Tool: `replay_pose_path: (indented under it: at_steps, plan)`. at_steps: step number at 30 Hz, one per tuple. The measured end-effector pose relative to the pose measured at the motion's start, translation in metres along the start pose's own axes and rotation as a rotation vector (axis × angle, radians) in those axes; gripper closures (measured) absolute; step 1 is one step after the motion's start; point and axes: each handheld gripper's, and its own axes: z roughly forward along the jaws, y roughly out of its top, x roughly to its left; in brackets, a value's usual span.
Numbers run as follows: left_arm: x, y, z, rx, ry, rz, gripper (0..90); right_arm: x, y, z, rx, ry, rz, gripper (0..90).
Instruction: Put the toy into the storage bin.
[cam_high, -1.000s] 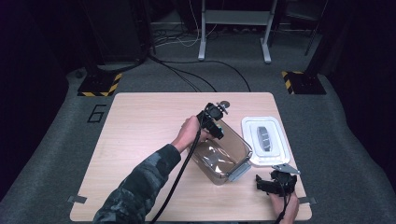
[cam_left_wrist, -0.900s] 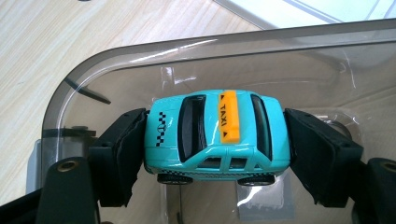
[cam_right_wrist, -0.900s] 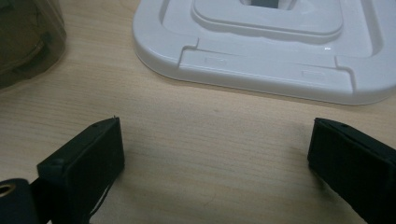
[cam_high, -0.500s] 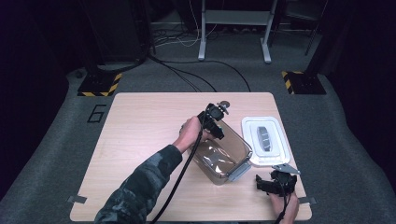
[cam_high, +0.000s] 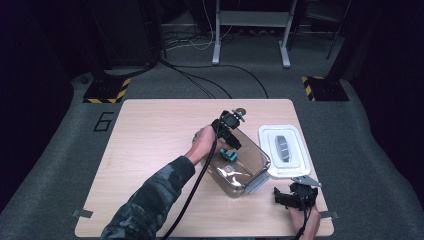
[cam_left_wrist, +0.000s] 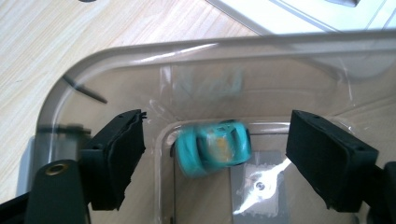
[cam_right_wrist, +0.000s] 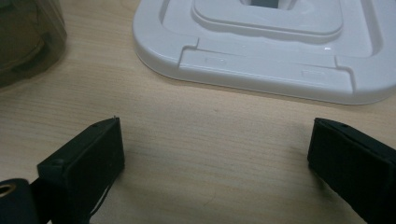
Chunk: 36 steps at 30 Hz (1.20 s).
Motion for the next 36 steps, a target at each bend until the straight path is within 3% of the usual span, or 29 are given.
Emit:
replay_pose_path:
  at_steps: [5,17,26,36]
  plan:
    - [0.0,-0.004,-0.012,-0.043,-0.01,-0.018,15.1,0.0,0.0,0.0,0.0,-0.001,-0.001,2.8]
    - [0.001,-0.029,-0.049,-0.136,-0.008,0.006,11.0,0.0,0.0,0.0,-0.002,-0.002,0.0,2.9]
    - [0.01,-0.064,-0.074,-0.202,-0.003,-0.014,7.9,0.0,0.0,0.0,-0.002,-0.001,0.0,2.8]
    - [0.012,-0.108,-0.096,-0.232,0.015,-0.019,8.0,0.0,0.0,0.0,-0.002,-0.001,-0.004,2.8]
